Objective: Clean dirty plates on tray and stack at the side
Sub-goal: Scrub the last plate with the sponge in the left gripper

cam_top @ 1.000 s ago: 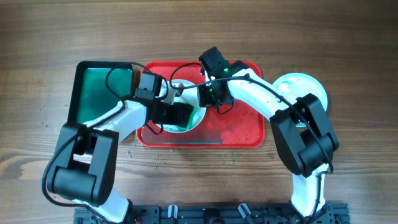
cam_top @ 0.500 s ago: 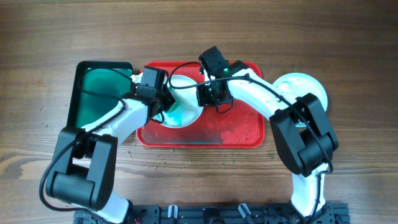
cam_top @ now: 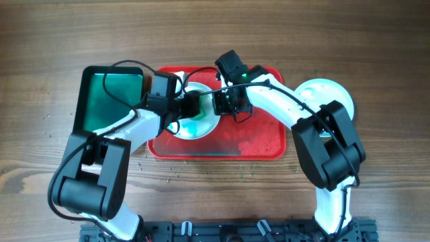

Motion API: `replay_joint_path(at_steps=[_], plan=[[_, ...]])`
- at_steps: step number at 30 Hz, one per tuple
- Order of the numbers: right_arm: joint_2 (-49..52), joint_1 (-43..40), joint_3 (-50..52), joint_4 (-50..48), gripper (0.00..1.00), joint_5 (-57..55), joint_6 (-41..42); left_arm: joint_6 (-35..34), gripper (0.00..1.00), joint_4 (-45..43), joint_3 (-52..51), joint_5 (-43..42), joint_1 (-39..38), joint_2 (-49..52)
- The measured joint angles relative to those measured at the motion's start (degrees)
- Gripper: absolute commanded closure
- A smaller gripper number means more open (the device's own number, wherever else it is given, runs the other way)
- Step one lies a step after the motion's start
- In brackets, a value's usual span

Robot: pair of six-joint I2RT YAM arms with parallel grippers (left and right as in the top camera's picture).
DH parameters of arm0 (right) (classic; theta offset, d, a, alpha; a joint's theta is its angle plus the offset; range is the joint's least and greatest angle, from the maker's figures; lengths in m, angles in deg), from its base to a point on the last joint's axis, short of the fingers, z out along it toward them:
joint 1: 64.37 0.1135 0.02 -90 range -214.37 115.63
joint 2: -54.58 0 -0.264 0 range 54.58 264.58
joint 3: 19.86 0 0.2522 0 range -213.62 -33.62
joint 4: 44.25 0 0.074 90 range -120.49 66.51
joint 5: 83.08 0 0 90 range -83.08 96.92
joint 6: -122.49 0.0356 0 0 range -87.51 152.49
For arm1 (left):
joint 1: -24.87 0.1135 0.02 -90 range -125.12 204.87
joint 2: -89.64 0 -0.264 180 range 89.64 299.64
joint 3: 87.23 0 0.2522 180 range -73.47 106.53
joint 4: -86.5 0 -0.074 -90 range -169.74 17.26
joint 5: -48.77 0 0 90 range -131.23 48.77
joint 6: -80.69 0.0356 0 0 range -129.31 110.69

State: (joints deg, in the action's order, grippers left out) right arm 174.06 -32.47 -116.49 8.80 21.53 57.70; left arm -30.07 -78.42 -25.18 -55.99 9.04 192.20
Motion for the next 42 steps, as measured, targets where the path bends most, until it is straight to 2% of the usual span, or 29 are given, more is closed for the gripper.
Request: replay_joint_path(at_steps=[4, 7, 10, 13, 15, 19, 23, 27, 30, 36, 42], plan=[[0.11, 0.00, 0.00, -0.15, 0.96, 0.42, 0.00, -1.70, 0.96, 3.17, 1.09, 8.31, -0.17, -0.35], [0.11, 0.00, 0.00, -0.17, 0.96, 0.79, 0.00, -10.34, 0.96, 9.97, 2.47, 15.34, 0.90, -1.36], [0.20, 0.20, 0.00, -0.26, 0.96, 1.03, 0.00, -17.75, 0.96, 12.59, 2.84, 14.58, 1.77, -1.75], [0.20, 0.22, 0.00, -0.17, 0.95, 1.05, 0.00, -21.59, 0.96, 11.98, 2.69, 9.11, 3.37, -1.75], [0.20, 0.22, 0.00, -0.15, 0.96, 1.05, 0.00, -20.90, 0.96, 9.40, 1.99, 4.70, 4.00, -1.57], [0.20, 0.22, 0.00, -0.04, 0.96, 1.05, 0.00, -13.25, 0.96, 3.19, 0.94, -3.85, 2.93, -0.04], [0.20, 0.22, 0.00, 0.07, 0.96, 1.03, 0.00, -2.67, 0.96, 1.51, 0.72, -2.51, 0.66, 0.35], [0.20, 0.20, 0.00, 0.07, 0.96, 1.03, 0.00, 2.69, 0.96, 1.57, 0.72, 0.35, -0.13, 0.22], [0.22, 0.22, 0.00, -0.13, 0.96, 1.07, 0.00, 0.17, 0.96, 3.08, 1.01, 3.30, -0.13, 0.00], [0.24, 0.55, 0.00, -0.42, 0.96, 1.81, 0.00, -15.67, 0.96, 16.26, 3.08, 11.39, 4.92, -2.21], [0.35, 1.09, 0.00, -0.79, 0.96, 3.39, -0.02, -16.98, 0.96, 25.97, 4.17, 10.56, 7.37, -3.48]])
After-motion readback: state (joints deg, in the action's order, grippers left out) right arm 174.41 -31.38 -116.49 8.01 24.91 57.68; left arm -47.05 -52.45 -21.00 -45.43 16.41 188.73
